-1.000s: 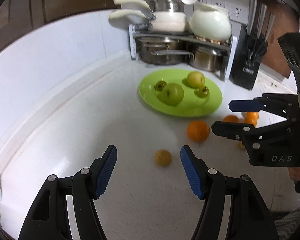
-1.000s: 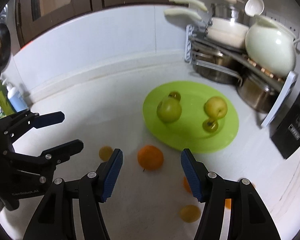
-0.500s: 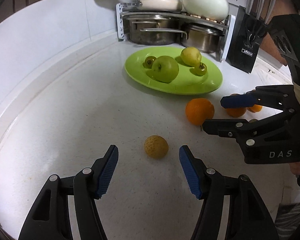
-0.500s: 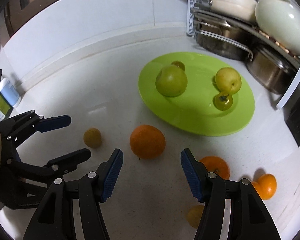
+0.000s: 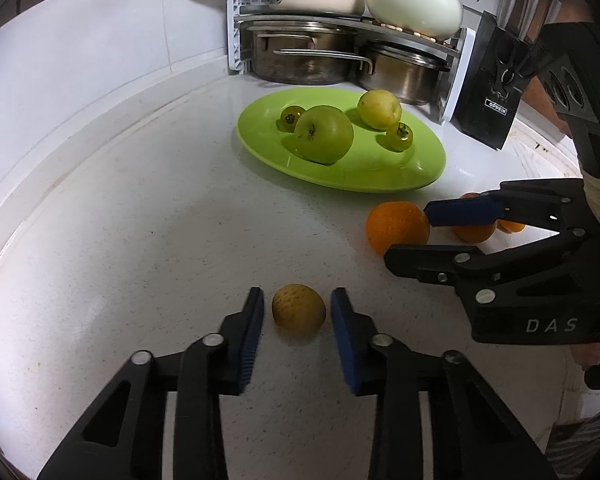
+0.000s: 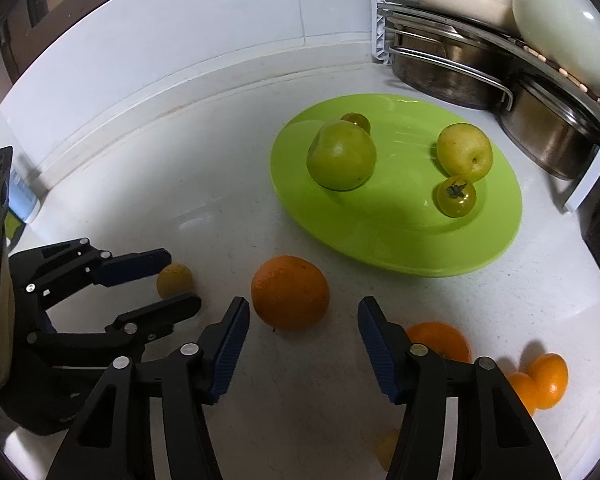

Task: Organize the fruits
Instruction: 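Grasp the brown round fruit with the left gripper while the right grasps an orange, then carry the brown fruit and orange over the green plate and lower them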

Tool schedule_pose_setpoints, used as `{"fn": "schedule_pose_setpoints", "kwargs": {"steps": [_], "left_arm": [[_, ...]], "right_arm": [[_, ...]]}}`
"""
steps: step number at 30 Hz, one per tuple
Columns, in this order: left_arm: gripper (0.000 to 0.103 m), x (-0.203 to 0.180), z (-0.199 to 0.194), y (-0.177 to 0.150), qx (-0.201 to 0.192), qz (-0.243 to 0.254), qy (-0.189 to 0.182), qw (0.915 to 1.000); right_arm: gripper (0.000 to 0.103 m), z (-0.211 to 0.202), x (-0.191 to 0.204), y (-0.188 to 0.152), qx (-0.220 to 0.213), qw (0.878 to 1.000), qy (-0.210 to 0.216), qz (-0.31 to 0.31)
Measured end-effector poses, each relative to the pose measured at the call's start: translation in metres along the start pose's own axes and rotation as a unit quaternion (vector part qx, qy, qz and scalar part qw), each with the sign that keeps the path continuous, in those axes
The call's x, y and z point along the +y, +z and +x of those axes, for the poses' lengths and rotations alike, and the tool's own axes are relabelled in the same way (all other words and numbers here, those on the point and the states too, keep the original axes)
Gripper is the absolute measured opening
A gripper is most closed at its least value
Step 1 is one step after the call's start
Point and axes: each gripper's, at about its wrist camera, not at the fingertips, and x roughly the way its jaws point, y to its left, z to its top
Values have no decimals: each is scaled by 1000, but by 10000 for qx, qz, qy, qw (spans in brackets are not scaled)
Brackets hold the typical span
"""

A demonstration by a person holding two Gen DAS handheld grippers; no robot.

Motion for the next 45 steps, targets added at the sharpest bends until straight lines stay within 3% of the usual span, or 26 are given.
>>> {"fn": "schedule_pose_setpoints", "kwargs": {"steps": [12,24,45], "left_arm": [[28,7,-8,5,-125,-249,73,9996],[28,5,-16,4,-230,-420,118,9988],[28,-25,-64,25,-800,-274,152,9963]], "right_arm": [[42,9,3,1,68,10000,52,-50],[41,5,2,1,-27,10000,29,-35],[41,-72,-3,0,-784,9969,-61,68]]}}
